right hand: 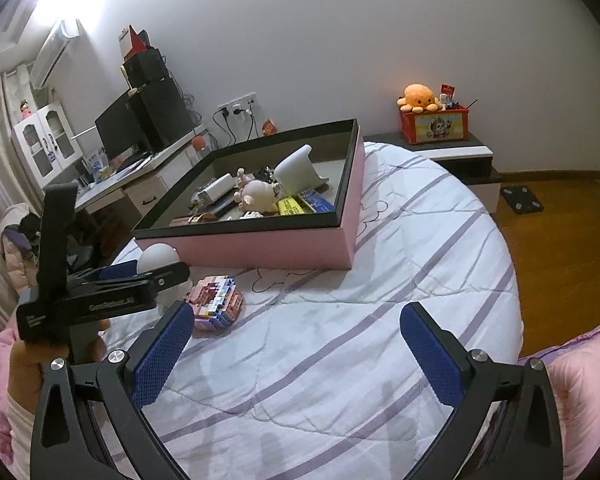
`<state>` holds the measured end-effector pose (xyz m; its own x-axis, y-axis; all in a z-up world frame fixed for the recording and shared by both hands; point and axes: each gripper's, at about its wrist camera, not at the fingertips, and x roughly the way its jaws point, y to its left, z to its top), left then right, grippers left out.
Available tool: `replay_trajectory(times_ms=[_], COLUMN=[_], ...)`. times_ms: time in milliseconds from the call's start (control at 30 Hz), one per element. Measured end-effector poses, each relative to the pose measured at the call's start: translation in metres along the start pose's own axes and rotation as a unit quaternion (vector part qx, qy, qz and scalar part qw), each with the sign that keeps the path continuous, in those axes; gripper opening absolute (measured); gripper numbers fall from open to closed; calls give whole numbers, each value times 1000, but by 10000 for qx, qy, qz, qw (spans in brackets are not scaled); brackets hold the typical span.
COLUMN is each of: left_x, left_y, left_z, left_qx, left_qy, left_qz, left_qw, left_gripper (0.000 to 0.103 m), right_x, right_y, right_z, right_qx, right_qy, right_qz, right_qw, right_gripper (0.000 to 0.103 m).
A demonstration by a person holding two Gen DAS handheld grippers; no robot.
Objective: Organize rigid objects
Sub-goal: 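Grasp the white astronaut figure with the left tool while the right tool grasps the block donut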
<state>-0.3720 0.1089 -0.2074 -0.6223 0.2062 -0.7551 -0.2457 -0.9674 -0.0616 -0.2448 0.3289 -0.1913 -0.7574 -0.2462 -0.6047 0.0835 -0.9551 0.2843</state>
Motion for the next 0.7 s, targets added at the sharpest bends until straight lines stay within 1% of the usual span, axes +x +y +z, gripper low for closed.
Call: replay_trajectory(times_ms=[33,67,100,133,167,200,267,333,400,467,700], left_x=[3,5,8,9,8,6,2,-5,-11,-19,-36], left_y=[2,5,7,9,10,11,12,17,24,31,48], left_z=[0,-1,-1,-2,-4,-5,-9,-13,-19,-24,-46], left_qx=[-59,-82,-81,-80,-57,-4,131,164,187,231,351], left_qy=[31,91,160,199,203,183,181,176,204,188,200], left_qz=[29,3,-65,-178,-247,-235,-127,-100,-104,-31,14], left_qw=[10000,9999,9998,9996,9995,9996,9997,9997,9996,9996,9992], left_gripper=[79,70,65,55,54,54,54,54,54,54,54], right_x=[1,2,2,3,4,6,12,18,27,40,73], right_y=[1,2,3,4,6,9,14,22,31,43,77], right_z=[0,1,1,1,1,1,0,-1,-2,-3,-7], right_qx=[-22,-44,-63,-83,-120,-162,-222,-290,-375,-462,-602], right_qy=[16,37,43,43,61,109,189,286,400,541,833], right_qz=[-1,2,-6,-20,-29,-39,-72,-56,-114,-147,-304], right_qw=[10000,10000,10000,10000,9999,9998,9996,9992,9984,9974,9942], right_gripper=[103,103,103,103,103,103,103,103,103,103,103])
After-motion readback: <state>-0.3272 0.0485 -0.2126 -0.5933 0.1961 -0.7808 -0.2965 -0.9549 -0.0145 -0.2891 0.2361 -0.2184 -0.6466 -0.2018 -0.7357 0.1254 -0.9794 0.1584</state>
